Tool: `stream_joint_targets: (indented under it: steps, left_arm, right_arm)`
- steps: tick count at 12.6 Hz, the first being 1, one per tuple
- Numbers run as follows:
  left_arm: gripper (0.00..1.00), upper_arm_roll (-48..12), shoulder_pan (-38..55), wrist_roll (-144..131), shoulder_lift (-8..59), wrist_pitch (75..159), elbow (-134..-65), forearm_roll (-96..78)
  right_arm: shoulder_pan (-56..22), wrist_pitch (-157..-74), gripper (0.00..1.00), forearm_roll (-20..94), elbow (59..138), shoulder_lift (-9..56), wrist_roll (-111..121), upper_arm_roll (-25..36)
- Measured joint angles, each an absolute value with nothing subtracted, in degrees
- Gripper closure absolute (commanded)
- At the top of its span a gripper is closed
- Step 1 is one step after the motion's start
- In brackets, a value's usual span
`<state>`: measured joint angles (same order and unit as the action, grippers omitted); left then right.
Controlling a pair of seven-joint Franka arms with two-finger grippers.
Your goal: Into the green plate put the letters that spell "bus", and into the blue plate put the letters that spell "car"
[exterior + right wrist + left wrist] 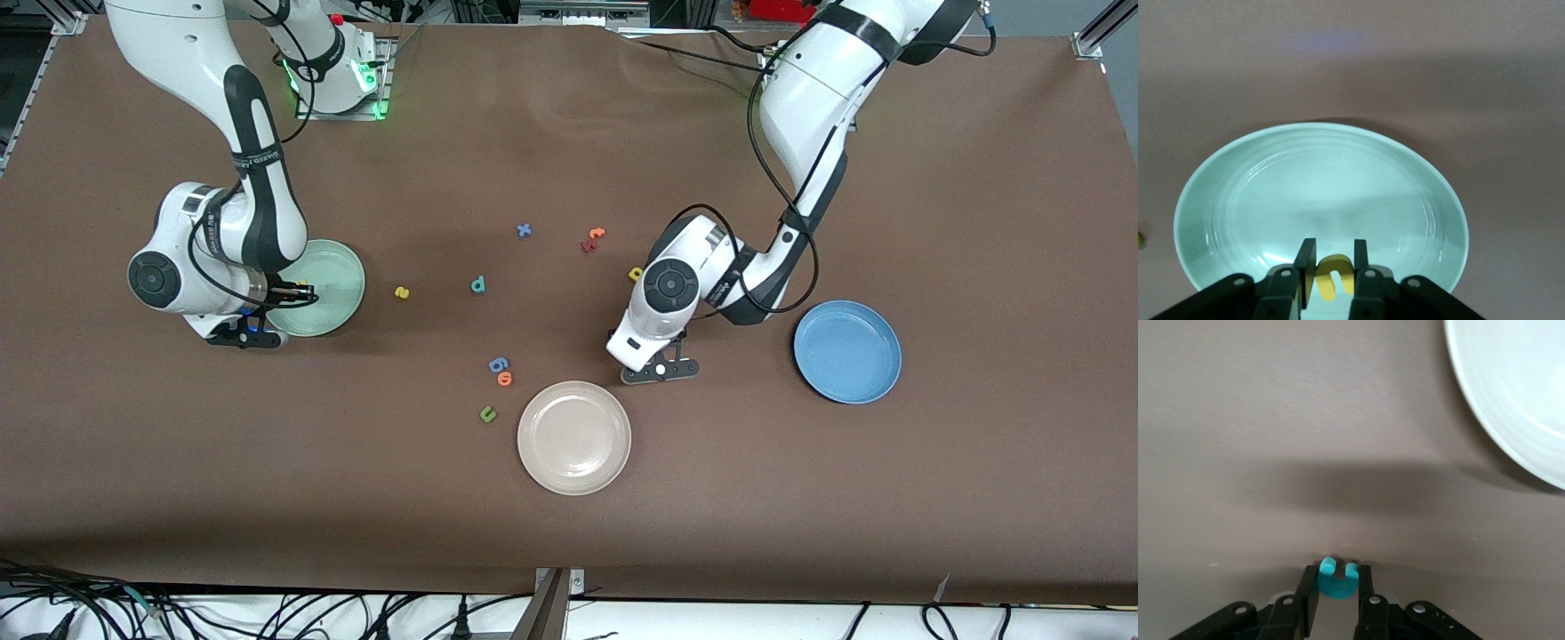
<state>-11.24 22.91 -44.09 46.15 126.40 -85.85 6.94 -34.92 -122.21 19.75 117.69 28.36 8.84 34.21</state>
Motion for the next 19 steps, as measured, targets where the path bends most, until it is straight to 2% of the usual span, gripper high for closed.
stream_joint_targets:
  steps: [5,8,12,19]
  left_arm:
    - [0.86,-11.23,16.08,-34.83,41.49,113.62,-83.23,6.94]
    - [0.87,-11.22,10.35,-25.94,40.31,109.56,-83.36,6.94]
    - [0.87,-11.26,5.30,-17.19,37.99,107.41,-84.90,6.94]
    - [0.89,-11.23,-2.07,-6.22,36.66,109.17,-89.19,6.94]
  right_arm:
    - [-35.54,-121.68,0.01,20.21,117.25,27.18,5.35,33.64]
    - [-39.78,-121.59,0.01,20.23,116.95,25.08,-4.52,32.28]
    - [-46.52,-126.04,0.01,20.23,117.20,25.12,-18.39,31.03]
    - [-47.29,-141.56,0.02,20.28,124.77,26.74,-27.17,25.62]
